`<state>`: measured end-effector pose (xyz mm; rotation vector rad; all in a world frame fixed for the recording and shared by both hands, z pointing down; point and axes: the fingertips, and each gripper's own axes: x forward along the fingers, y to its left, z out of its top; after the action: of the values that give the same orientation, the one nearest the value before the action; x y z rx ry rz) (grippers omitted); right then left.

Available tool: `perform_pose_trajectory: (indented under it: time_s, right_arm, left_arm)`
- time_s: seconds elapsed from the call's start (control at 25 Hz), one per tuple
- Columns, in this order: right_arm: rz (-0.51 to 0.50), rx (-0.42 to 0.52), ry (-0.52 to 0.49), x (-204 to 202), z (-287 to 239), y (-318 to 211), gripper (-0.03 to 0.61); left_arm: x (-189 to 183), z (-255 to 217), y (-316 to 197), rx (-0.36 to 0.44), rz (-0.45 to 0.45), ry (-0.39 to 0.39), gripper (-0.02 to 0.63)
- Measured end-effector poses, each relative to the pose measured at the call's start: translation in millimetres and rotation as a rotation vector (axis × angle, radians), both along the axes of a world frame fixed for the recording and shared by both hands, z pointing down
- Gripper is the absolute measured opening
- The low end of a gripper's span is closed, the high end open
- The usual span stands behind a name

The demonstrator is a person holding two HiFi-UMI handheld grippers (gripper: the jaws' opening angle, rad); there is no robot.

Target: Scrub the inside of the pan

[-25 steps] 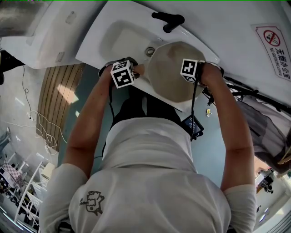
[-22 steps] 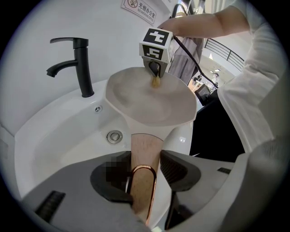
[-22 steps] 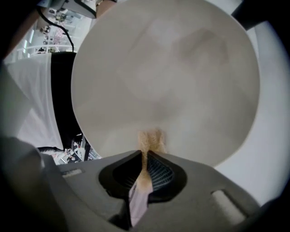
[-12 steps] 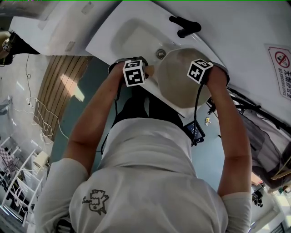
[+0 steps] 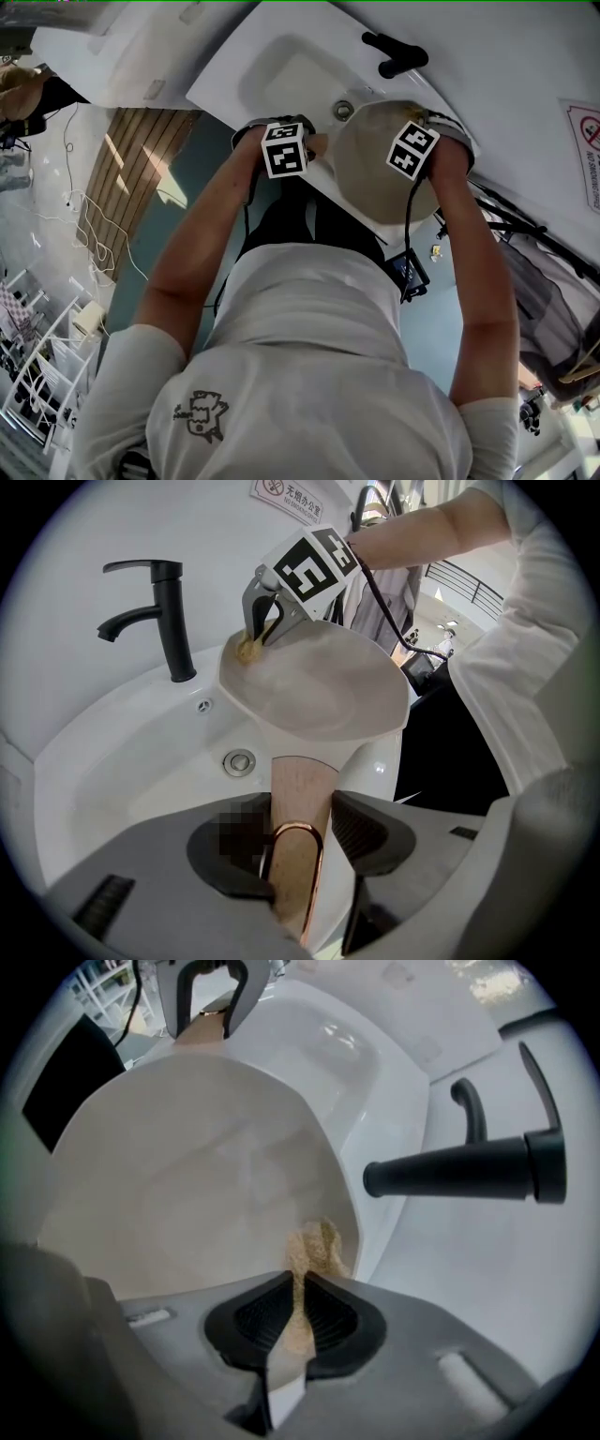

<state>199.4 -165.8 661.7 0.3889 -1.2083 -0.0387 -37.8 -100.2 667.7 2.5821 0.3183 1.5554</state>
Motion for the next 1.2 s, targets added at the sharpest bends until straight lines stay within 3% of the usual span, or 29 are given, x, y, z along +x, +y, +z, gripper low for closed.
perform_pose_trajectory:
  time_s: [0.4, 0.64, 0.88, 1.2]
  right_arm:
    - [-0.160, 0.065, -0.051, -40, 9, -18, 0.037]
    - [-0.273, 0.076, -0.155, -86, 12, -17, 0.037]
    - [-0.342, -0.001, -0.305, -124, 35, 5, 0.037]
    - [-0.323, -0.196, -0.530, -158, 49, 62, 0.038]
  left_arm:
    - [-1, 1, 0, 0.000, -0.007, -0.007, 0.199]
    - [-2, 6, -4, 0.011, -0.015, -0.014, 0.201]
    - [-1, 4, -2, 0.006, -0.015, -0.015, 0.201]
    - [0, 4, -3, 0.028, -0.021, -0.022, 0.201]
